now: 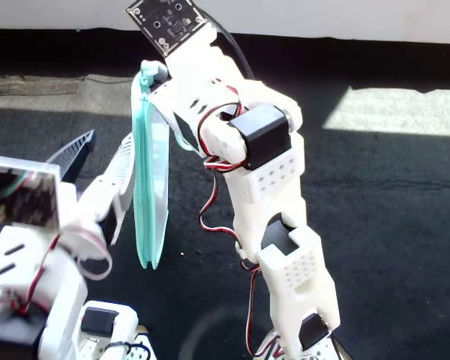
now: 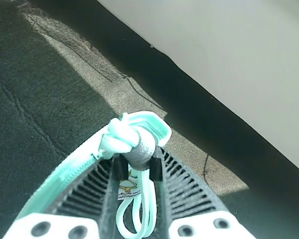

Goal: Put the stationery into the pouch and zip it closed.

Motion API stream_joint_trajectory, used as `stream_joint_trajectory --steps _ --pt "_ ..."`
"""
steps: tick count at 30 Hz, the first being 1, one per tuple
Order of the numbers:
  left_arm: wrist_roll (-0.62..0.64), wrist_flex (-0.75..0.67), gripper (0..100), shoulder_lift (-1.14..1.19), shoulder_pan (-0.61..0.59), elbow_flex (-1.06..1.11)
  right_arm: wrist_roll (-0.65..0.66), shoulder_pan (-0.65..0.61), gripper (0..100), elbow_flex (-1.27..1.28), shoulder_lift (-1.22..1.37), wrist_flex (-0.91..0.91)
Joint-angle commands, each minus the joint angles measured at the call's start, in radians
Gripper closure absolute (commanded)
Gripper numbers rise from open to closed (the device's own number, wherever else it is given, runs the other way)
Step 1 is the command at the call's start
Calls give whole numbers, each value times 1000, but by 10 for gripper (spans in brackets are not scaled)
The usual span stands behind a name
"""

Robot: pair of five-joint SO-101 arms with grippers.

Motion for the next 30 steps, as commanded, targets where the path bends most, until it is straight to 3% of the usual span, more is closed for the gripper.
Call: stream_joint_trajectory --steps 1,5,12,20,30 --pt "8 5 829 -4 62 -1 5 7 993 -4 -73 8" --pt "8 -55 829 -2 122 76 5 7 993 -2 -73 8" --pt "8 -221 828 -2 79 223 5 7 993 -5 -73 8" --pt "2 -253 825 -2 18 236 5 7 993 -4 -74 8" --pt "5 -318 825 24 24 277 3 7 993 -4 -74 8"
